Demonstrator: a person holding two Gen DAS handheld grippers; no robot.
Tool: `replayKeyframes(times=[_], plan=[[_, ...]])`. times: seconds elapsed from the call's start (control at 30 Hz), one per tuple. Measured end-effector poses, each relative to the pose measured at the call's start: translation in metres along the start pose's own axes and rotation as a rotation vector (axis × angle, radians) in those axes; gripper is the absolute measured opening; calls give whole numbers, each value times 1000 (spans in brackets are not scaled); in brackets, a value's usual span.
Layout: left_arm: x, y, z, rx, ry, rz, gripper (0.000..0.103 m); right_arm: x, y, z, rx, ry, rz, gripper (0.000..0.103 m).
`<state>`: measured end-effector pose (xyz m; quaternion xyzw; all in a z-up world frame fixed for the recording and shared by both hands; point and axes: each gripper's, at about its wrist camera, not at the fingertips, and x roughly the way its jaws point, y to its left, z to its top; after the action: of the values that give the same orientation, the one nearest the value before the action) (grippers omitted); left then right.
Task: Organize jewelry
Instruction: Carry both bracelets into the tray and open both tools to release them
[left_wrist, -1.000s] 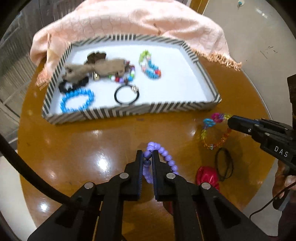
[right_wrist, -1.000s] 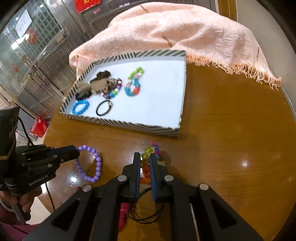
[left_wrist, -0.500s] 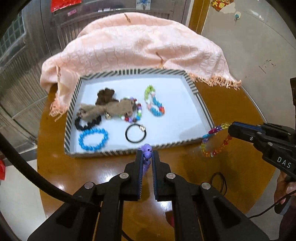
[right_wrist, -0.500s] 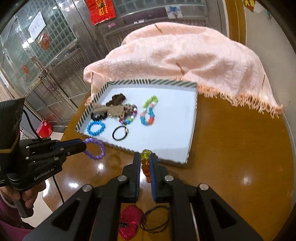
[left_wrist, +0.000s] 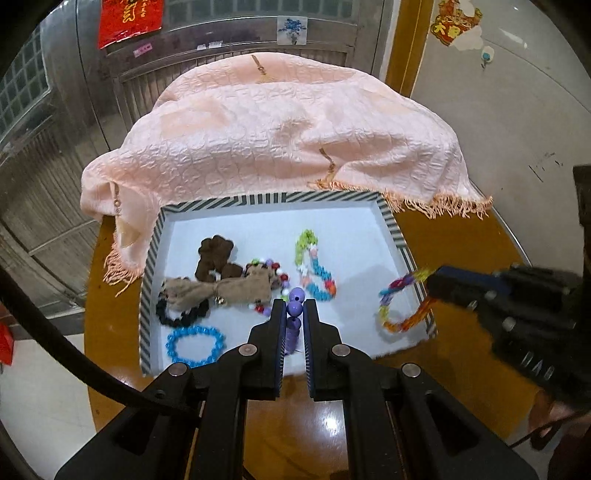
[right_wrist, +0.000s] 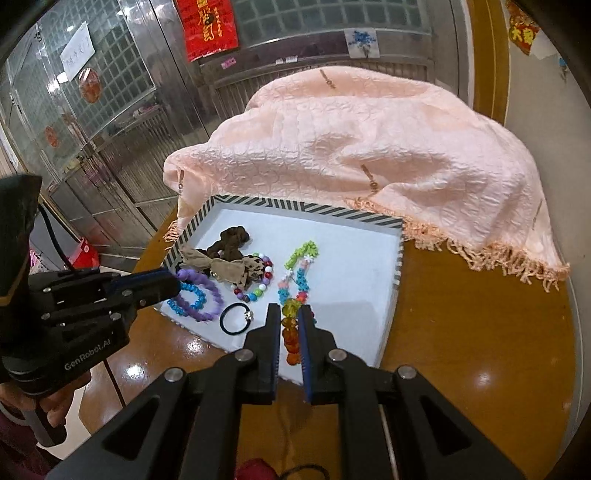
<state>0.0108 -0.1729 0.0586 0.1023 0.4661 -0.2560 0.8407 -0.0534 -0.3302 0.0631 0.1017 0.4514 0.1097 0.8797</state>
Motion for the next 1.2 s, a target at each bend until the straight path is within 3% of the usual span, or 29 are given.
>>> replayKeyframes(times=[0.33, 0.67, 0.97, 1.2], plan=[[44, -5, 12, -34, 66, -34, 0, 51, -3, -3, 15, 100, 42, 9], [99, 20, -9, -81, 187, 27, 0, 101, -53, -24, 84, 247, -76, 9], [118, 25, -25, -85, 239, 48, 0, 111, -51, -27, -11, 295, -173, 9], [119, 26, -23, -78, 226, 86, 0, 112, -52, -25, 17, 303, -147, 14]])
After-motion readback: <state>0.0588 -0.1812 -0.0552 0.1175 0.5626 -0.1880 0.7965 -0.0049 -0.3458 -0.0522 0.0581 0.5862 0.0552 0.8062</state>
